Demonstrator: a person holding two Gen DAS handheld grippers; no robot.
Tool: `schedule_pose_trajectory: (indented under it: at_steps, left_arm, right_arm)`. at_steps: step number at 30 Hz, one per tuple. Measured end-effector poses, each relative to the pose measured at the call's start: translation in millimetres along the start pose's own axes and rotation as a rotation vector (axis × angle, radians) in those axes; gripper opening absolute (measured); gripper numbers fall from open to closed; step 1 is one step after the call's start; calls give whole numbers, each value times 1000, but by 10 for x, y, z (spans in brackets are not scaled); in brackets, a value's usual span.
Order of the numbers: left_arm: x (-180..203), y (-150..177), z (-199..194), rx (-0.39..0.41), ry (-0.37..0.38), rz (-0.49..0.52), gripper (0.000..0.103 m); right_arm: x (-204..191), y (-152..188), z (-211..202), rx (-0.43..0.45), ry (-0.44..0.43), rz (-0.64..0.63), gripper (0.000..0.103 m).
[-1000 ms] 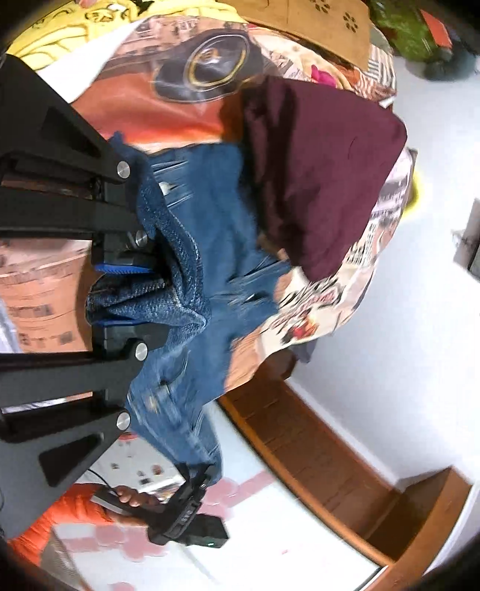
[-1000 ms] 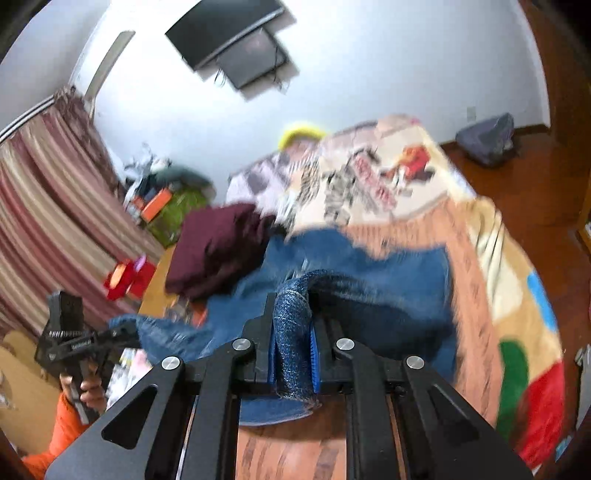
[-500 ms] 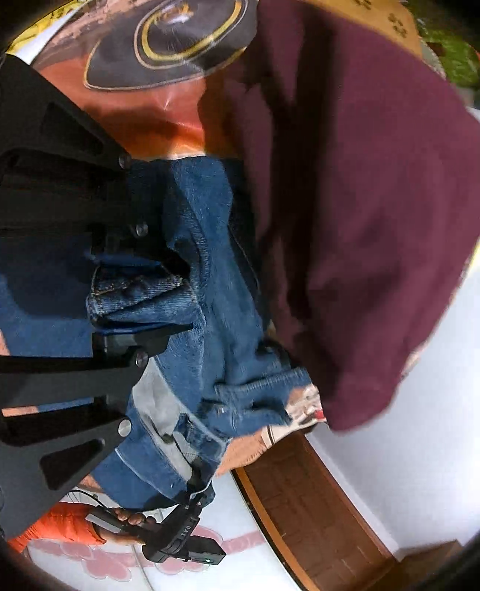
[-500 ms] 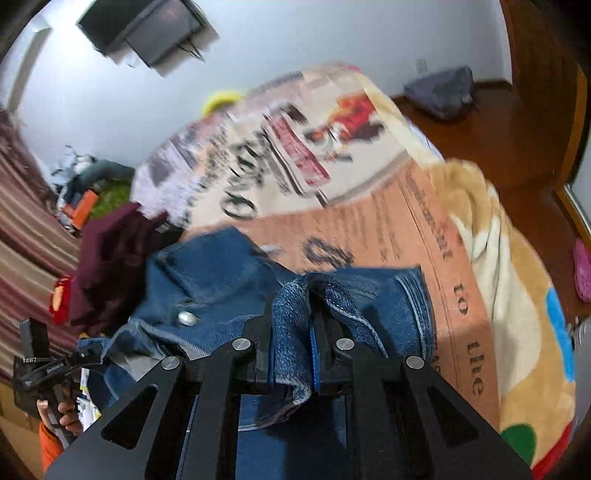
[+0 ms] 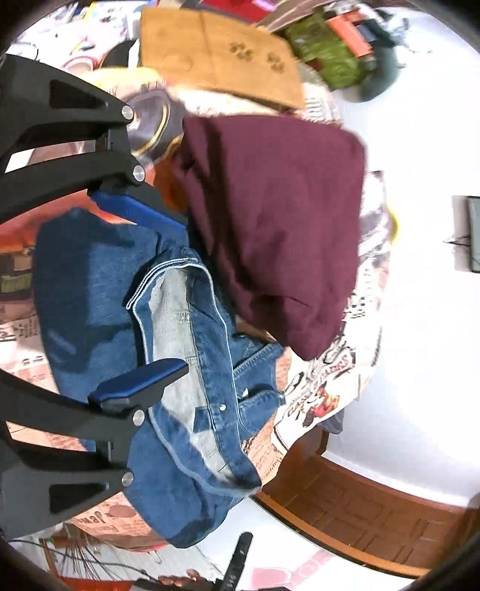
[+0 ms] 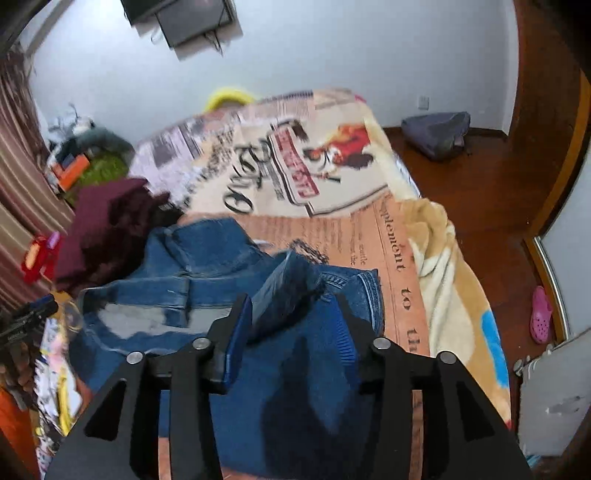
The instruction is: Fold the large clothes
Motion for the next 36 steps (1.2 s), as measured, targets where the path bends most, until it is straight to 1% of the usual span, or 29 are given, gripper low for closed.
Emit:
schedule_pose_trajectory:
  at_steps: [3,4,5,6,8,10,13,16,19,22,23,25,27,28,30,31,34,36]
  left_arm:
    - [112,81,-168,19,-23,32,72]
    - [145,132,-204,18,-29,40,72]
    - [203,132,-176,15,-30,42,72]
    - [193,187,-220,7,-27,42,72]
    - [250,280,-187,-20,-9,34,72]
    - [308,364,-105,-46,7,26,72]
    - [378,496,47,-100,8,22,72]
    - [440,638,221,-161,30,14,72]
    - [506,743,373,-194,47,24,72]
    - [561,797,551,-229,43,42,72]
    - [567,800,634,-241,39,44,72]
    - [563,785,771,-250,36,46,73]
    - [540,722,873,-236,24,47,79]
    - [529,667,920,-223,21,48,83]
    - [510,552,1015,-212,35,55,85]
    - [490,485,1082,-210,23,60,85]
    - [403,310,1316,-220,-39,68,85]
    - [307,206,1452,-224,-82,62,85]
  right_arm:
    - [-95,95,-214,24,-23,-12,44]
    - [-135,134,-256,29,-21,-21,48]
    - [-185,168,-279,36,-16,-33,52]
    - [-234,218,-307,43,-11,-53,52]
    - [-315,279,-294,37,1,-84,53]
    - [-381,367,-254,11,5,-98,53]
    - [-468,505,-167,-40,-28,-98,53]
    - [-532,630,-43,-80,-26,-102,53]
    - [-612,739,113,-126,-33,-121,53]
    - [-681,817,335,-186,-41,-151,53]
    - [-711,839,429,-208,-41,-166,53]
    - [-774,867,550,-213,-31,-207,53]
    - [-839,849,674,-218,-28,-253,57]
    - [-864,831,733,-226,-30,-269,63]
    - [-898,764,912,-265,-52,-283,64]
    - [-899,729,1015,-296,-63,-279,64]
    - [-877,557,1258,-337,-83,-266,64]
    - [-837,442,1375,-345,-66,-250,64]
Point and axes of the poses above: each gripper's, at about its wrist camera, not at the fingertips, and z roughly the way its jaws point, x to its right, y to its underside, the point moved 3 cm from there along z, roughly the way its jaws point, and after that the axes turned 3 degrees about -y, right-handed, at the moved point
